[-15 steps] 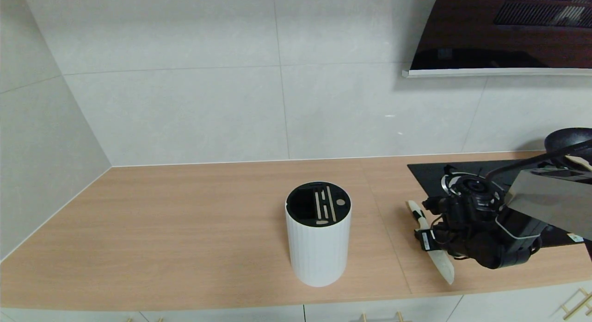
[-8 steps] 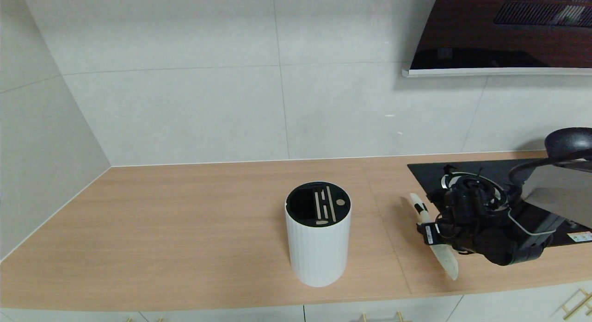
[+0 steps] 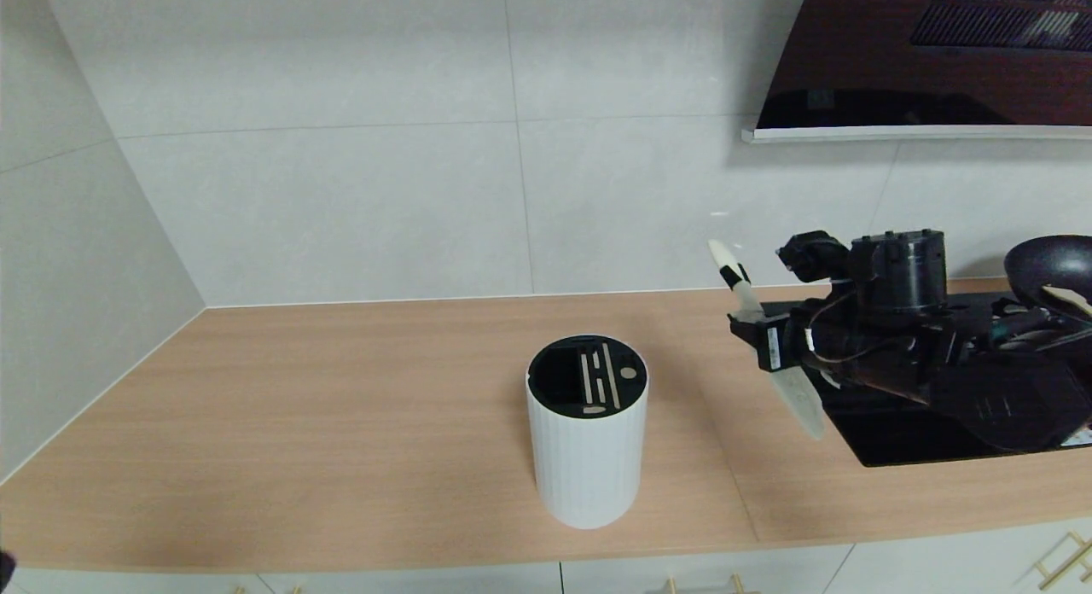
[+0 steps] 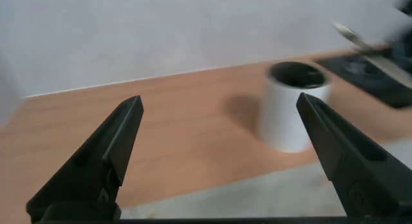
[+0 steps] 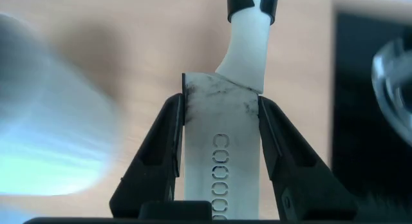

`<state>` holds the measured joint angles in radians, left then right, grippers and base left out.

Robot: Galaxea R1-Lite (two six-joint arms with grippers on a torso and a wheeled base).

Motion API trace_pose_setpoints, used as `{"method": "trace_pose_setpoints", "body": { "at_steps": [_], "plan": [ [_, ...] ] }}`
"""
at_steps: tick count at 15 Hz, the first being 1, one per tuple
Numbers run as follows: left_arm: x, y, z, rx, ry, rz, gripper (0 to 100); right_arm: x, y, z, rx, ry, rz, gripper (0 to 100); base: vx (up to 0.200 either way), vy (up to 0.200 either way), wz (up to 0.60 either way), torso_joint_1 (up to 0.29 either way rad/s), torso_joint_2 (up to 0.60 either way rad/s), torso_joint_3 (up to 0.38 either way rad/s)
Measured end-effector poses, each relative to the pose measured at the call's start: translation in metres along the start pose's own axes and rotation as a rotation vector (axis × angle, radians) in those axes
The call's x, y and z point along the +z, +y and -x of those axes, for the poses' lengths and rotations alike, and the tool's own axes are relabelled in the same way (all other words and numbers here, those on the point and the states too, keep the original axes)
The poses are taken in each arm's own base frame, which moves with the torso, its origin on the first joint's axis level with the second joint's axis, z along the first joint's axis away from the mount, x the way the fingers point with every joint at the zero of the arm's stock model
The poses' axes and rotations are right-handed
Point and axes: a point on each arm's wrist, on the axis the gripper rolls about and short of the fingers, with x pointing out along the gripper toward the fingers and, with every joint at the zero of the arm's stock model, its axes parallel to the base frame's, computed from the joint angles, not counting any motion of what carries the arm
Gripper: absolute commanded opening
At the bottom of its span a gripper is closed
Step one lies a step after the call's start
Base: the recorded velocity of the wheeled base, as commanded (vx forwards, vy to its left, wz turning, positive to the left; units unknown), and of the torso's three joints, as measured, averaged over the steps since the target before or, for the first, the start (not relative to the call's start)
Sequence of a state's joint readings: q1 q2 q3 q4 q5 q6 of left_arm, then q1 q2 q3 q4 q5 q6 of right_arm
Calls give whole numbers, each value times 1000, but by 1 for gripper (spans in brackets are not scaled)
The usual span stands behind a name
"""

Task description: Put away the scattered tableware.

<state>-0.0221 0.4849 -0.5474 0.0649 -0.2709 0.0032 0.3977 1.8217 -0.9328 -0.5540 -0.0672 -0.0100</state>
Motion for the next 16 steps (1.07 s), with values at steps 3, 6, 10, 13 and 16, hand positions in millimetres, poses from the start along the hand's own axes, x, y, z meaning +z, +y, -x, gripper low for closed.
{"method": "trace_pose_setpoints", "body": {
  "at_steps": [3,6,10,13,16],
  "plan": [
    [37,8,-72,-193,107,124,100,18,39,27,78,-69,13,0,0,0,0,0,0,0],
    [42,-6,-156,-369,161,318,100,18,81,50,132,-89,21,0,0,0,0,0,0,0],
    [24,-47,-238,-526,238,523,100,20,114,71,224,-111,-4,0,0,0,0,0,0,0],
    [2,-80,-274,-591,307,574,100,20,128,82,262,-120,-13,0,0,0,0,0,0,0],
    [-14,-97,-299,-575,247,583,100,17,140,88,304,-113,-24,0,0,0,0,0,0,0]
  ]
}}
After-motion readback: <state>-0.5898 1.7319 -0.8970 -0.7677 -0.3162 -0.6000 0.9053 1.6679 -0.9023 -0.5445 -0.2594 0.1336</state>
